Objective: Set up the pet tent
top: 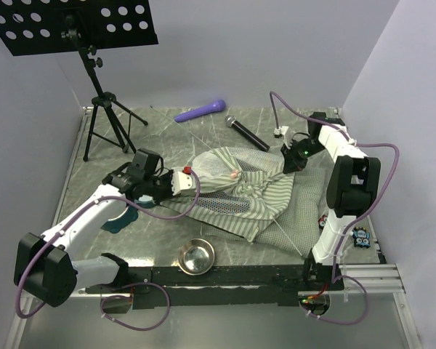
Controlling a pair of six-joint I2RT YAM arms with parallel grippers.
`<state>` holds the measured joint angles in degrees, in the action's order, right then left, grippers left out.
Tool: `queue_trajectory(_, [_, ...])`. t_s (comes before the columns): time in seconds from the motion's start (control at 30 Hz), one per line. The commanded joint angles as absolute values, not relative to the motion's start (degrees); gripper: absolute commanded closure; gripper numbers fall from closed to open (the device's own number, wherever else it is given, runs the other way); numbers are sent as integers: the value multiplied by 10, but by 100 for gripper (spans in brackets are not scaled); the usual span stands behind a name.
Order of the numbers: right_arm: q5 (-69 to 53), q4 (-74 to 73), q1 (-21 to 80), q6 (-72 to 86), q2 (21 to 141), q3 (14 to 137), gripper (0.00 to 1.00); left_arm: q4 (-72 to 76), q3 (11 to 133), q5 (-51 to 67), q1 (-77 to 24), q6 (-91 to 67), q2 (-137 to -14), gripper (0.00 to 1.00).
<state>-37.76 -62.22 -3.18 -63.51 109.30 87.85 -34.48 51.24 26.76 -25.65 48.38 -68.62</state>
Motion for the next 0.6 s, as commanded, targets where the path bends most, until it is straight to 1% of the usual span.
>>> queue_trajectory(0.0, [-358, -612, -26, -662, 1087, 889, 100, -341, 535, 272, -249, 495, -693, 99])
queue_trajectory(0.2, [-355, -591, -13, -681, 1056, 845, 100, -348, 548, 281, -247, 502, -702, 99])
queue_trajectory(0.3, [-366, -613, -14, -712, 1039, 844, 55, -348, 544, 283, -244, 507, -703, 99])
queue_trajectory(0.33, [-380, -621, -15, -723, 1028, 841, 44, -349, 544, 284, -245, 509, -704, 99])
queue_trajectory(0.4, [-409, -628, -11, -732, 999, 836, 34, -350, 546, 287, -244, 509, -704, 99])
queue_trajectory(0.47, [-432, -646, -4, -736, 977, 838, 33, -351, 545, 288, -243, 510, -704, 99])
queue_trajectory(0.57, [-453, -628, 38, -719, 946, 818, 33, -347, 545, 288, -243, 509, -704, 99])
